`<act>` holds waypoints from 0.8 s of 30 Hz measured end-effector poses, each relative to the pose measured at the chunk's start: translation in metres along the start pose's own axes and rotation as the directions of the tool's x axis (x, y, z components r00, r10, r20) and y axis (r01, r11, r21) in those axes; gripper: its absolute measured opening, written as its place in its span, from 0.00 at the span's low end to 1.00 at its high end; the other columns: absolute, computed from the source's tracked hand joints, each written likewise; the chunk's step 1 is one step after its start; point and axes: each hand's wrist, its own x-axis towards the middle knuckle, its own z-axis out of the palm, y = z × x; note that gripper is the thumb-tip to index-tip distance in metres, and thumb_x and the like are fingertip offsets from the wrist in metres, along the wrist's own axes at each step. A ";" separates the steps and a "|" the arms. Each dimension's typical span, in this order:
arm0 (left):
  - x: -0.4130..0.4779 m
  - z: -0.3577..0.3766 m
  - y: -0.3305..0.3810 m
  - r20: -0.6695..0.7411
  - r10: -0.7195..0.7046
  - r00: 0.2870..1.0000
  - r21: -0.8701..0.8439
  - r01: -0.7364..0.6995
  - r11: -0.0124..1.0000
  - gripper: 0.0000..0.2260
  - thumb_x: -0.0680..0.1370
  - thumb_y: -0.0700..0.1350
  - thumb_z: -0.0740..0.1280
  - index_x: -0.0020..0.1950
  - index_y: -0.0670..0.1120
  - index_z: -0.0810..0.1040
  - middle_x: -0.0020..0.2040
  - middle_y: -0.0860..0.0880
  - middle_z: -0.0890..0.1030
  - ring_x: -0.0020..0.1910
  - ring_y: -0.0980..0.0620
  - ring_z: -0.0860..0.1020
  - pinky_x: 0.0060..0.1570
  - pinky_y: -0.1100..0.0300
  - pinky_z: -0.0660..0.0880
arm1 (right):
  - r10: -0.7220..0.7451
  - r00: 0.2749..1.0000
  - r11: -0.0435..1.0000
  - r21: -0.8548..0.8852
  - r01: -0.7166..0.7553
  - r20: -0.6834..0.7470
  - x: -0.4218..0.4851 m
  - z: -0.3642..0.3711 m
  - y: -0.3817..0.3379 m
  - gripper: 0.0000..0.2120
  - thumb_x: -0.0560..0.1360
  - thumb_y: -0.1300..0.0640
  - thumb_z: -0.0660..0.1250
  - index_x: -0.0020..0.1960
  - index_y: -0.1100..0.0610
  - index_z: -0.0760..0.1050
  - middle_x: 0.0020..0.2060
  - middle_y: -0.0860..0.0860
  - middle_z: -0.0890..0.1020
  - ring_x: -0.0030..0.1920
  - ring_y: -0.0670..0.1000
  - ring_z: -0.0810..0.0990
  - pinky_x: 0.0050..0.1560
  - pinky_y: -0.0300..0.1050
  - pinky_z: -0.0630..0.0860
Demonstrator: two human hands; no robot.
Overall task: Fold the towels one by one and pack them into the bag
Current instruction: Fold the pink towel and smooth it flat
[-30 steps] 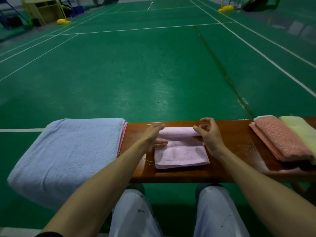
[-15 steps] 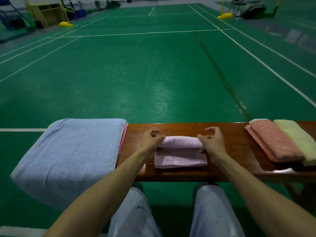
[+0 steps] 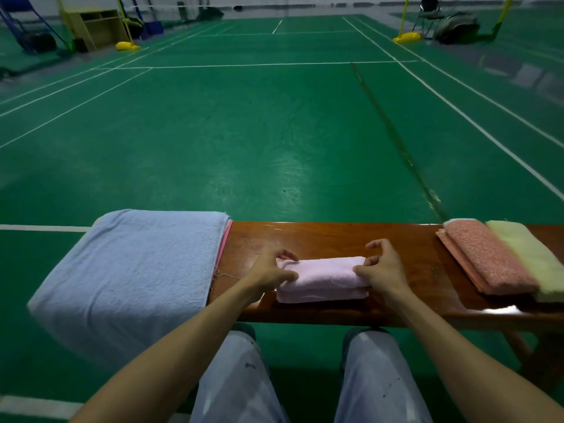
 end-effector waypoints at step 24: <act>0.016 0.043 -0.037 0.172 0.414 0.894 0.691 -0.409 0.596 0.30 0.78 0.68 0.46 0.73 0.51 0.62 0.75 0.50 0.64 0.76 0.49 0.56 0.74 0.46 0.54 | -0.277 0.889 0.687 -0.572 0.448 0.364 0.001 0.036 0.014 0.36 0.70 0.23 0.52 0.69 0.42 0.72 0.69 0.44 0.71 0.71 0.49 0.62 0.63 0.50 0.60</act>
